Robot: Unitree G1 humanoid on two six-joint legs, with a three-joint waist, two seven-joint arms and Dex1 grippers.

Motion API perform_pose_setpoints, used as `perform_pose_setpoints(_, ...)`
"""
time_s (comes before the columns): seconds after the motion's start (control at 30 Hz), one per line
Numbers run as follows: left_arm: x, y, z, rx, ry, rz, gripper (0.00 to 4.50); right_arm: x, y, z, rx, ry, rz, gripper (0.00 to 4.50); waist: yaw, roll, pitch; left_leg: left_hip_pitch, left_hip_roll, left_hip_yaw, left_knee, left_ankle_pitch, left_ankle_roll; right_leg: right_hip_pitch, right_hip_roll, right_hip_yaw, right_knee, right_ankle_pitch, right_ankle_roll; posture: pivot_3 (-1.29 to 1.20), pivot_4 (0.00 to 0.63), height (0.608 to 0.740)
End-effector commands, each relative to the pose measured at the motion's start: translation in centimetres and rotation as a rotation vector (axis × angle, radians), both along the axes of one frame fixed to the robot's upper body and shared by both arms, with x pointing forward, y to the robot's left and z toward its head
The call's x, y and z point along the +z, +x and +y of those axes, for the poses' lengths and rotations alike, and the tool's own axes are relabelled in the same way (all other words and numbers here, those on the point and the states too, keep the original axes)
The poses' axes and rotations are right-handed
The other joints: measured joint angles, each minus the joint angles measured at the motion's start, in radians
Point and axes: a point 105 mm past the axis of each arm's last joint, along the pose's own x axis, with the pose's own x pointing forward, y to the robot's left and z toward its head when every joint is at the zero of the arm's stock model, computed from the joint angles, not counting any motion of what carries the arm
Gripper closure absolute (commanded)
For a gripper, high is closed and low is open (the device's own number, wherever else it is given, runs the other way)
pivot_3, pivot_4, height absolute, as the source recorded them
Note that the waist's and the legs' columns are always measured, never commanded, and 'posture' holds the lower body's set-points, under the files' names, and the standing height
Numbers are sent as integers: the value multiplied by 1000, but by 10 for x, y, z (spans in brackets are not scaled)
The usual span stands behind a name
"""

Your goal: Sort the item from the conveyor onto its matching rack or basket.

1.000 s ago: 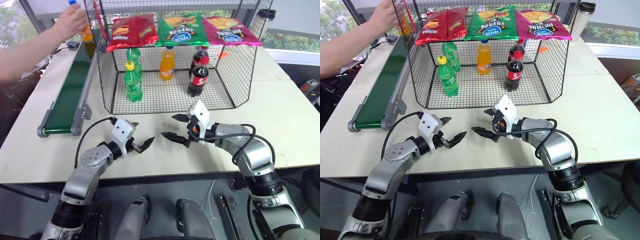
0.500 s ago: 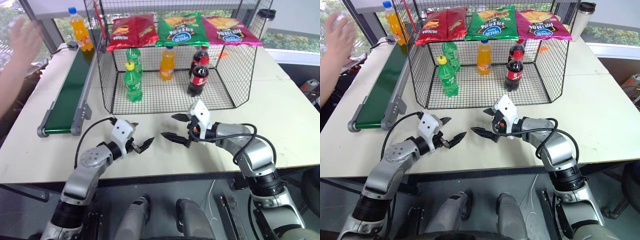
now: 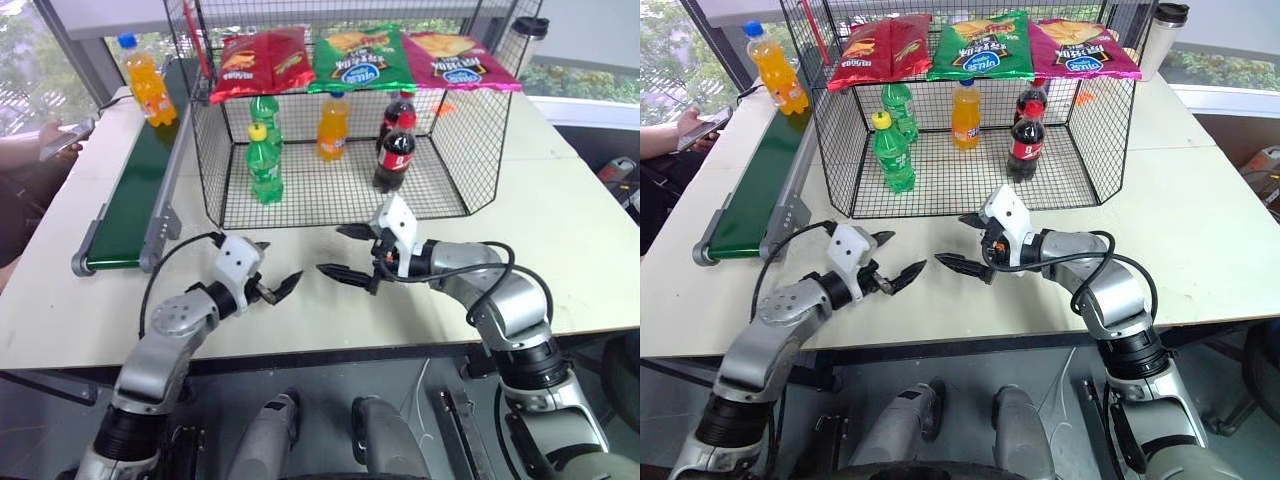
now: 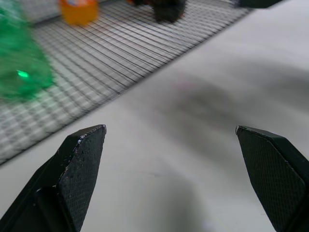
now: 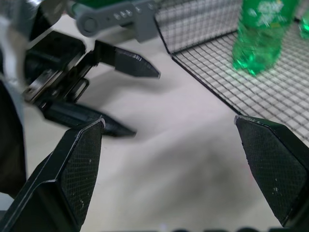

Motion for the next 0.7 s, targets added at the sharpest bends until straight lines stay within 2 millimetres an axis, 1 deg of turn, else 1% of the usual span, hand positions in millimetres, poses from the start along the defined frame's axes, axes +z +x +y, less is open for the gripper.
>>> perform_pose_setpoints(0.03,32,-5,17,65,-39,-74,0,22,-10,10,83,12,-76,45,0,0,0,0,0,0,0,0,0,0,0,0,0,0,0,0,150,739)
perform_pose_setpoints(0.13,52,-7,43,174,-82,-102,0,29,-15,14,128,14,-96,45,0,0,0,0,0,0,0,0,0,0,0,0,0,0,0,0,150,739)
perform_pose_setpoints(0.2,66,-9,69,275,-120,-123,0,35,-18,18,156,20,-108,45,-1,0,0,-1,0,0,0,0,0,0,0,0,0,0,0,0,150,739)
perform_pose_setpoints(0.23,73,-11,90,346,-144,-129,0,38,-19,20,172,26,-116,45,-2,0,0,0,0,0,0,0,0,-1,0,0,0,0,0,0,150,739)
perform_pose_setpoints(0.3,79,-16,118,439,-175,-131,0,42,-19,23,191,33,-126,45,-3,0,0,0,0,0,0,0,0,-1,1,0,0,0,0,0,150,739)
perform_pose_setpoints(0.33,81,-18,127,467,-184,-131,0,44,-19,24,196,35,-128,45,-2,0,0,0,0,0,0,0,0,-1,1,0,0,0,0,0,150,739)
perform_pose_setpoints(0.43,80,-23,154,546,-207,-119,0,46,-19,27,209,42,-135,45,1,0,0,0,0,0,0,0,0,-1,0,0,0,0,0,0,150,739)
perform_pose_setpoints(0.5,76,-25,170,590,-216,-103,0,47,-18,29,218,43,-136,45,3,0,0,0,0,0,0,0,0,0,0,0,0,0,0,0,150,739)
perform_pose_setpoints(0.6,67,-26,187,635,-227,-79,0,46,-18,30,222,43,-137,45,3,0,0,0,0,0,0,0,0,0,0,0,0,0,0,0,150,739)
perform_pose_setpoints(0.67,63,-26,193,656,-236,-69,0,46,-18,30,222,42,-137,45,2,0,0,0,0,0,0,0,0,0,0,0,0,0,0,0,150,739)
perform_pose_setpoints(0.7,57,-25,198,670,-229,-60,0,46,-18,30,218,42,-137,45,1,0,0,-1,0,0,0,0,0,0,0,0,-1,0,0,0,150,739)
